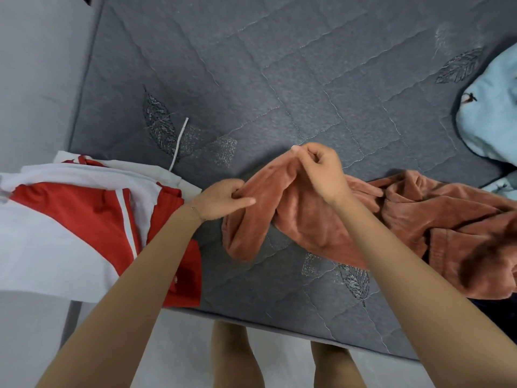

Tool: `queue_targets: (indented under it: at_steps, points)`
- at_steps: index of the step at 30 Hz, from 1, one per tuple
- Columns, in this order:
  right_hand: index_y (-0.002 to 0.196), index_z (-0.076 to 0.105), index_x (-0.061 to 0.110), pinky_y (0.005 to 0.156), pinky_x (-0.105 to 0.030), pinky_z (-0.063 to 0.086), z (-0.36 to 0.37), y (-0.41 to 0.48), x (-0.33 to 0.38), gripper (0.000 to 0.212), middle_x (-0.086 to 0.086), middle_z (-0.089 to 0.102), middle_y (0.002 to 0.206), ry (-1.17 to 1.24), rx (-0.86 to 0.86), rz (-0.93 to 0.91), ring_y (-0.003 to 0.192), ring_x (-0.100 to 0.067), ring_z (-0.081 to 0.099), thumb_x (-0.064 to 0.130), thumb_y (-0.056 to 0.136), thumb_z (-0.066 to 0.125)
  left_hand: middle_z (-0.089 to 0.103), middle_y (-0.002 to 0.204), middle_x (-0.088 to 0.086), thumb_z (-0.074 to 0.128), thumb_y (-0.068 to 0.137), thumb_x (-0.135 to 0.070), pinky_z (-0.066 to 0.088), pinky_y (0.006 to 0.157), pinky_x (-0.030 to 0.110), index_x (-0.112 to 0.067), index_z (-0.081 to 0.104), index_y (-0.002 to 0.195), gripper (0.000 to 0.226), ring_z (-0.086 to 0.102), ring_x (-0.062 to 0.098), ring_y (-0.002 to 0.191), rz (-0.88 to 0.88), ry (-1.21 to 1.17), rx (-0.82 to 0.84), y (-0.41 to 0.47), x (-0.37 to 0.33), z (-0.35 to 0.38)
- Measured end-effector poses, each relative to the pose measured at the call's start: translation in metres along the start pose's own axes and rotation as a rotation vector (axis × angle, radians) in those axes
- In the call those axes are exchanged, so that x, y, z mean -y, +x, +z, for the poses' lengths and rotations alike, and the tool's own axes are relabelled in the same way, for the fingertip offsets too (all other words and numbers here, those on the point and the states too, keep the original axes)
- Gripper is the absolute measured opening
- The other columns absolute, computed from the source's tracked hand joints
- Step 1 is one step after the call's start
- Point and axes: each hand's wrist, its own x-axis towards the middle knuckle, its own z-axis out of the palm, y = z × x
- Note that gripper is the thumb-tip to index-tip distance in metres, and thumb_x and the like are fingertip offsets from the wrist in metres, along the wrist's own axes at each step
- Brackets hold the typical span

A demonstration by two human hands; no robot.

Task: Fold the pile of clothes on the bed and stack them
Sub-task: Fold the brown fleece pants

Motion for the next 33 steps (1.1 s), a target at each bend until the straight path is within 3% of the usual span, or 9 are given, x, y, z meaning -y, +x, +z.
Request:
queue_targets:
  at_steps: [2,4,8,10,16,20,25,31,33]
  points:
    - [0.065,0.053,-0.002,0.066,-0.037,0.041,-0.001,0.002,-0.001,0.047,-0.02,0.06,0.065,-0.026,-0.072,0.033,0.058,-0.011,0.043,0.033,0.096,0.055,0.055,0.081,-0.001,0.061,0.094,-0.038,0.039,0.068,0.028,-0.007,0.053,0.089,0.032,0.053,0.014,0.076,-0.023,0.091,0.005,0.0,0.002,-0.003]
    - [0.066,0.055,-0.001,0.067,-0.032,0.043,-0.001,0.002,-0.002,0.044,-0.009,0.066,0.064,-0.053,-0.108,0.055,0.058,-0.01,0.048,0.031,0.097,0.056,0.052,0.078,-0.004,0.054,0.099,-0.029,0.037,0.064,0.025,-0.011,0.047,0.088,0.023,0.052,0.013,0.075,0.031,0.09,-0.074,-0.002,-0.004,-0.01]
    - [0.058,0.044,0.015,0.056,-0.023,0.032,-0.002,0.005,-0.003,0.044,0.003,0.043,0.054,-0.143,-0.184,0.063,0.051,-0.005,0.037,0.03,0.098,0.056,0.05,0.073,-0.014,0.051,0.101,-0.025,0.032,0.067,0.021,-0.024,0.044,0.081,0.021,0.049,-0.004,0.071,0.168,0.038,-0.284,-0.001,-0.014,-0.04]
    - [0.059,0.039,0.02,0.057,-0.028,0.03,0.0,0.007,-0.003,0.045,0.003,0.037,0.053,-0.205,-0.208,0.063,0.052,-0.008,0.037,0.034,0.099,0.055,0.051,0.069,-0.016,0.055,0.099,-0.026,0.033,0.068,0.015,-0.033,0.043,0.073,0.029,0.048,-0.008,0.069,0.222,0.023,-0.313,0.0,-0.015,-0.061]
    - [0.061,0.049,0.024,0.064,-0.031,0.034,0.021,0.015,0.002,0.039,0.007,0.049,0.057,-0.243,-0.258,0.069,0.06,-0.011,0.045,0.039,0.095,0.059,0.051,0.063,-0.004,0.065,0.088,-0.048,0.035,0.061,0.03,-0.022,0.049,0.065,0.038,0.048,0.005,0.061,0.198,0.28,-0.331,0.013,-0.001,-0.118]
    - [0.076,0.066,0.019,0.088,-0.043,0.042,0.036,0.024,-0.001,0.03,-0.001,0.068,0.078,-0.335,-0.33,-0.008,0.08,-0.029,0.058,0.042,0.094,0.057,0.062,0.076,-0.006,0.061,0.084,-0.06,0.043,0.069,0.033,-0.021,0.062,0.077,0.04,0.056,0.014,0.073,0.14,0.409,-0.37,0.027,0.009,-0.138]
    - [0.086,0.072,0.018,0.087,-0.037,0.03,0.047,0.031,-0.004,0.027,-0.003,0.07,0.091,-0.416,-0.322,0.074,0.097,-0.028,0.052,0.041,0.095,0.059,0.06,0.075,-0.009,0.061,0.091,-0.046,0.038,0.069,0.032,-0.028,0.058,0.073,0.026,0.056,0.013,0.076,0.147,0.372,-0.205,0.041,0.02,-0.144]
    - [0.09,0.073,0.021,0.086,-0.036,0.029,0.054,0.048,-0.009,0.026,-0.002,0.068,0.094,-0.465,-0.324,0.1,0.101,-0.028,0.052,0.042,0.094,0.059,0.066,0.088,-0.002,0.056,0.095,-0.041,0.046,0.079,0.038,-0.02,0.062,0.087,0.023,0.06,0.022,0.087,0.126,0.443,-0.299,0.065,0.034,-0.141]
    - [0.092,0.073,0.022,0.086,-0.036,0.026,0.057,0.054,-0.013,0.027,-0.001,0.067,0.098,-0.505,-0.328,0.107,0.104,-0.027,0.05,0.044,0.095,0.058,0.065,0.099,0.001,0.055,0.096,-0.038,0.041,0.09,0.044,-0.022,0.063,0.095,0.018,0.057,0.027,0.1,0.131,0.532,-0.346,0.074,0.036,-0.138]
